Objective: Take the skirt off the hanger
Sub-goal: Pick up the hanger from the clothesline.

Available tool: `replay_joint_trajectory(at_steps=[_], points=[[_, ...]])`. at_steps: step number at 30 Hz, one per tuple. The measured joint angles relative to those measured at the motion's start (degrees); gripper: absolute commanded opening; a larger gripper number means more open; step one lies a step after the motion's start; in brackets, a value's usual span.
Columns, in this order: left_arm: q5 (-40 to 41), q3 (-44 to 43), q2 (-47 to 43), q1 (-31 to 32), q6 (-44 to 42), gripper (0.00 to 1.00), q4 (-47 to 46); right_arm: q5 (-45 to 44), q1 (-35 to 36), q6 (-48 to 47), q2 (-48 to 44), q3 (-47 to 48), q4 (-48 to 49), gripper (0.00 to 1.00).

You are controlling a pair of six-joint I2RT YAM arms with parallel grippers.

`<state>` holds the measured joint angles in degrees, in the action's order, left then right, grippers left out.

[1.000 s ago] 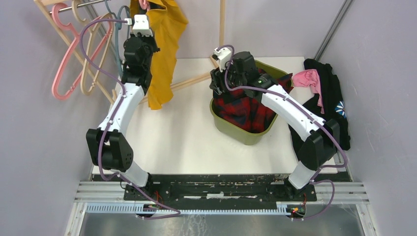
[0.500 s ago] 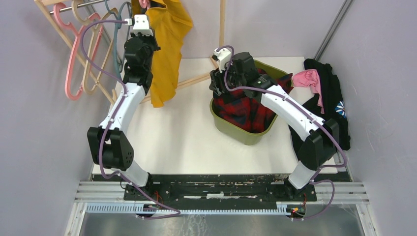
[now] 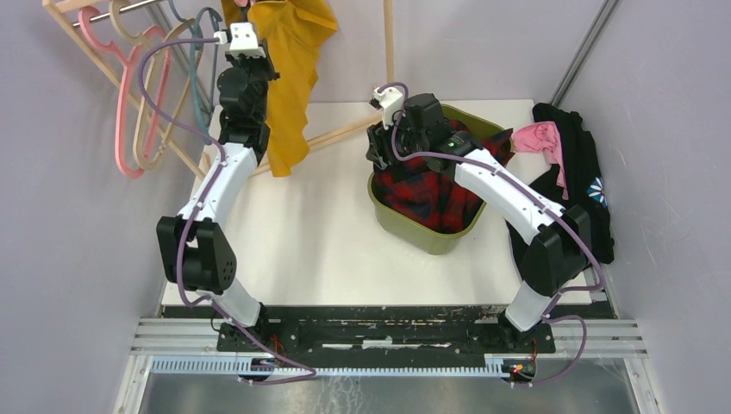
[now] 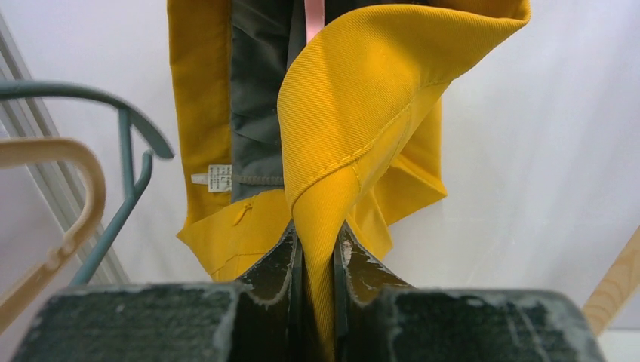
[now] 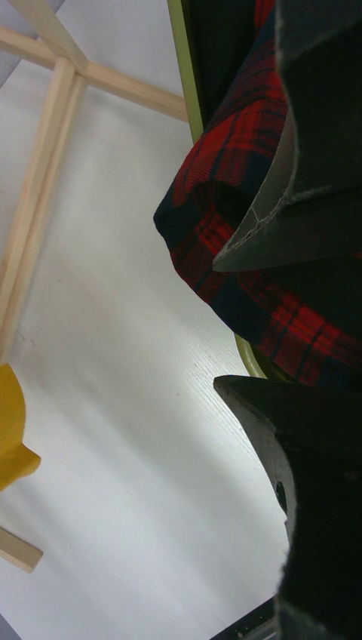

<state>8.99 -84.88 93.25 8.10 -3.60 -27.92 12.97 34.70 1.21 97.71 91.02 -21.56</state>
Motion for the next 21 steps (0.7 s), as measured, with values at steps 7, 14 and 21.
replay_joint_trajectory(at_steps=[7, 14, 21], points=[[0.2, -5.8, 4.4, 0.0, 0.0, 0.03, -4.0, 0.0, 0.0, 0.0, 0.1, 0.0, -0.2, 0.59], [0.4, -4.0, 4.1, -0.1, 0.3, 0.03, -7.1, 0.0, 0.0, 0.0, 0.8, -0.1, -0.3, 0.59], [0.7, 3.5, 2.4, -0.1, 0.8, 0.03, -10.4, 0.0, 0.0, 0.0, 0.9, -0.5, -0.3, 0.59]])
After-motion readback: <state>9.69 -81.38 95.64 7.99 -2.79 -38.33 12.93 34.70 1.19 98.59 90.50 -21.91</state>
